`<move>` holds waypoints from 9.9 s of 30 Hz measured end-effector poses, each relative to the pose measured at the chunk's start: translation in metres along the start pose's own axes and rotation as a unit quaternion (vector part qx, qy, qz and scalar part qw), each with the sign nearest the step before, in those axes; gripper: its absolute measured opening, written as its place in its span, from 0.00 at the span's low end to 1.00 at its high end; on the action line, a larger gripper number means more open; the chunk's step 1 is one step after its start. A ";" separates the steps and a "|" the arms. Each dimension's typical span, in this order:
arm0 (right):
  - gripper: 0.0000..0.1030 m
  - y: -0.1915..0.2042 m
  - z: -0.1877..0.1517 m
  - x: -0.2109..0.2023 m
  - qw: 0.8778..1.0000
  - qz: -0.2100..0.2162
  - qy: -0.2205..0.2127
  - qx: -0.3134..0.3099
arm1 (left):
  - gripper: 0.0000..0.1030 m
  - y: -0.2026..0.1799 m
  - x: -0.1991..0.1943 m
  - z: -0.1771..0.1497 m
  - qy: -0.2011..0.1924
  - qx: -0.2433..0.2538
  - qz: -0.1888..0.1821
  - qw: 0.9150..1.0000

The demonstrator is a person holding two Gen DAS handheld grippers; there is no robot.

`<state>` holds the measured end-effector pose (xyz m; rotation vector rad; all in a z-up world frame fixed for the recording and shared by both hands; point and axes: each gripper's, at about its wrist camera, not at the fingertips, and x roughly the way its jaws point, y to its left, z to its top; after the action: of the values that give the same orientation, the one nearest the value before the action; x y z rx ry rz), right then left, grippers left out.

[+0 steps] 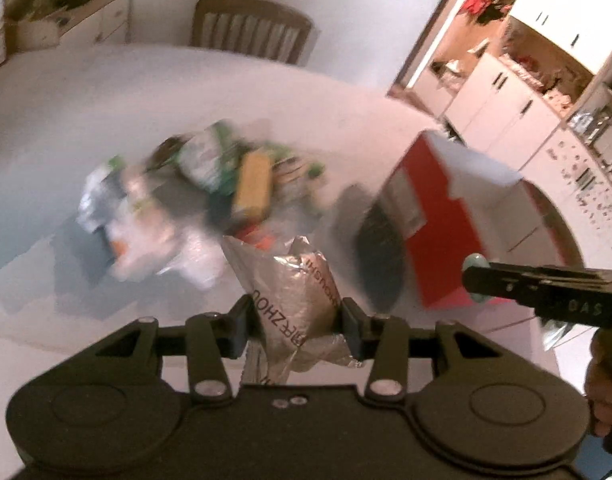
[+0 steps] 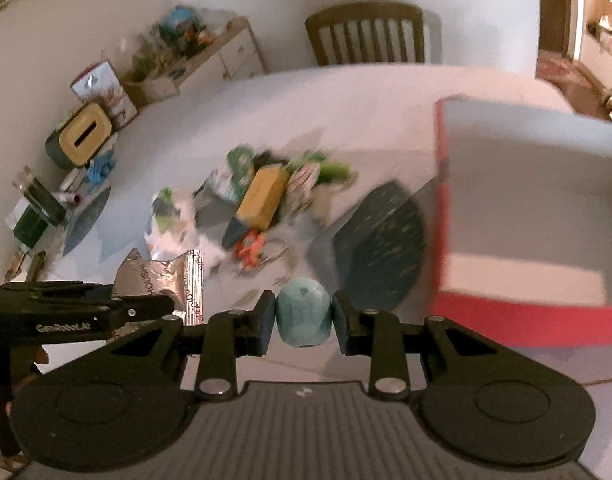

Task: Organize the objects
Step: 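Carry the foil bag and teal ball with both grippers into the red box, then open left gripper to drop the foil bag while right gripper releases the teal ball, then withdraw both grippers from the box back toward the pile, then grasp the white plastic bag with left gripper while right gripper grasps the granule bag, then carry the white bag and granule bag with both grippers into the red box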

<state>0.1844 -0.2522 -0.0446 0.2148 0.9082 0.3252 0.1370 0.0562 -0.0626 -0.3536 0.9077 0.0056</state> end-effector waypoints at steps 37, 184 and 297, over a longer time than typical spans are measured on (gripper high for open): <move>0.29 -0.207 0.023 -0.013 0.988 -0.148 -0.020 0.037 | 0.44 -0.249 0.158 0.097 0.052 0.146 -0.075 0.985; 0.96 0.116 0.015 0.080 0.986 -0.125 -0.107 -0.034 | 1.00 0.122 0.025 0.038 -0.052 0.039 0.064 0.996; 0.33 -0.200 0.047 0.008 0.983 -0.180 -0.012 0.033 | 0.36 -0.244 0.161 0.074 0.091 0.138 -0.055 0.985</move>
<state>0.2640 -0.4370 -0.0857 0.1118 0.9148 -0.0438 0.3308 -0.1746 -0.0725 -0.1468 1.0545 -0.2552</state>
